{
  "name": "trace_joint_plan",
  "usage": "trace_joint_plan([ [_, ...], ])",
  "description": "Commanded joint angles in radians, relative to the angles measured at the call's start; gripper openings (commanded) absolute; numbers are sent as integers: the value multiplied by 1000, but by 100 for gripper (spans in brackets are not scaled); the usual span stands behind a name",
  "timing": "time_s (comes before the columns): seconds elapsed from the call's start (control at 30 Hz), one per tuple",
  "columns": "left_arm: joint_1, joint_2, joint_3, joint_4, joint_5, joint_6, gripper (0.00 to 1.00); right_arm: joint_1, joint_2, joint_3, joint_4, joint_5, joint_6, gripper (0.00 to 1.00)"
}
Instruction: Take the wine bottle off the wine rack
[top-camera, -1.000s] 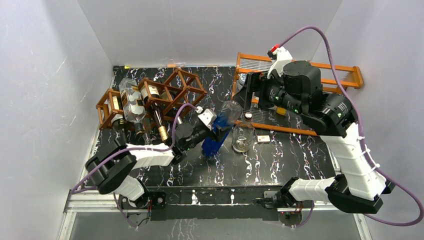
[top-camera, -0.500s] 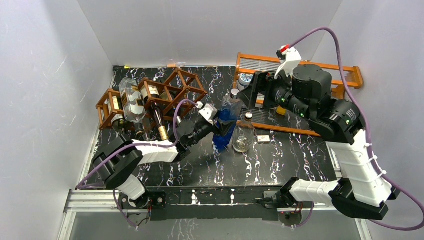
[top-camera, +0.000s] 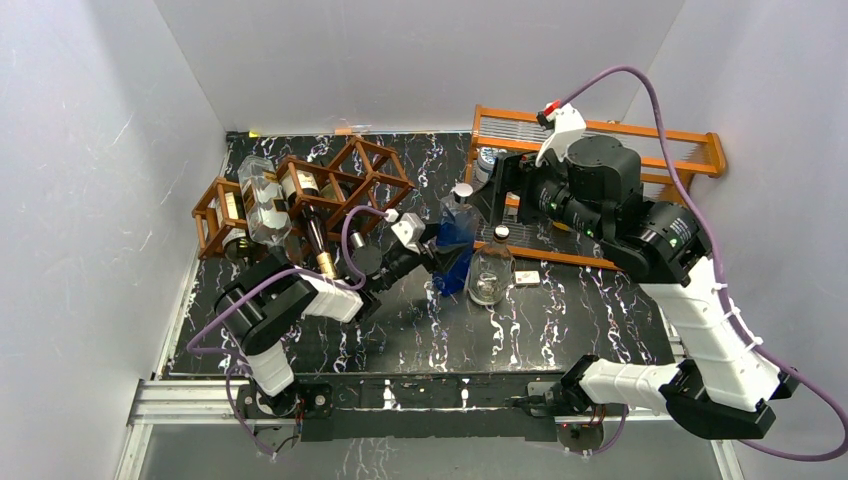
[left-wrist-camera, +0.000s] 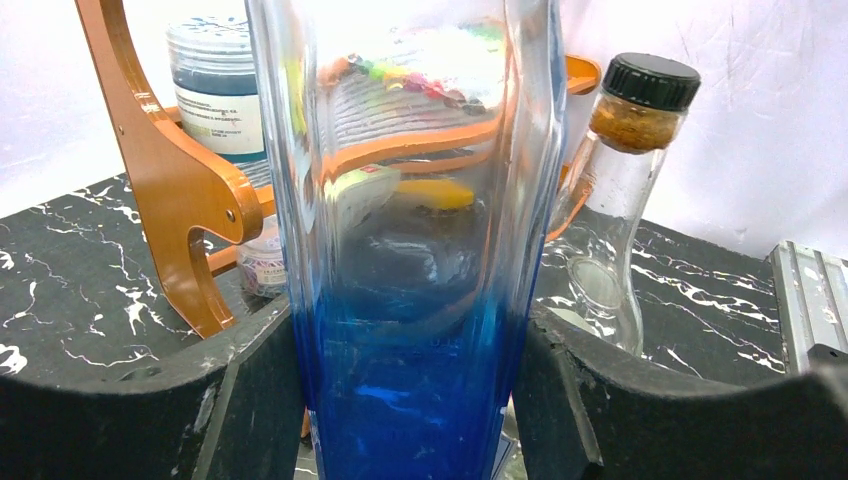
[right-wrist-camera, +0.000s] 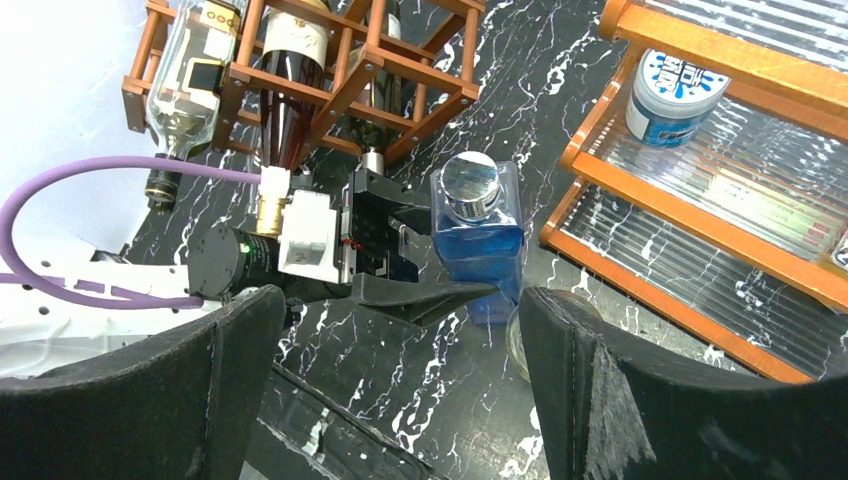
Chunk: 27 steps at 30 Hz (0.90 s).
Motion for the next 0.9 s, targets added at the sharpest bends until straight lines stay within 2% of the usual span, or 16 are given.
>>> trace_joint_plan([
  [0.0,1,-40,-34,281,24,-3,8,-1,-25,-29,83,-26,3,98],
  [0.07,1,-47,-59,280,0,-4,28,-1,-18,-32,81,-38,5,98],
  [0.1,1,-54,-71,279,-14,0,35,-1,-12,-26,73,-41,5,98],
  [0.2,2,-83,-95,248,-11,19,46,-1,-2,0,63,-45,5,98],
  [0.33,2,-143,-112,174,11,18,73,-1,8,16,71,-52,-5,98],
  [0.37,1,-167,-115,144,18,17,87,-1,17,25,69,-52,-10,98],
  [0.4,2,-190,-119,108,24,17,97,-1,27,37,64,-53,-16,98],
  [0.57,1,-349,-140,-121,56,21,98,-1,86,96,62,-73,-33,98],
  [0.63,2,-467,-154,-240,61,28,98,-1,108,114,71,-86,-36,98],
  [0.73,5,-668,-131,-583,45,23,98,1,144,140,103,-104,-33,98],
  [0.87,13,-951,33,-1221,-72,43,98,1,221,197,141,-130,-28,98],
])
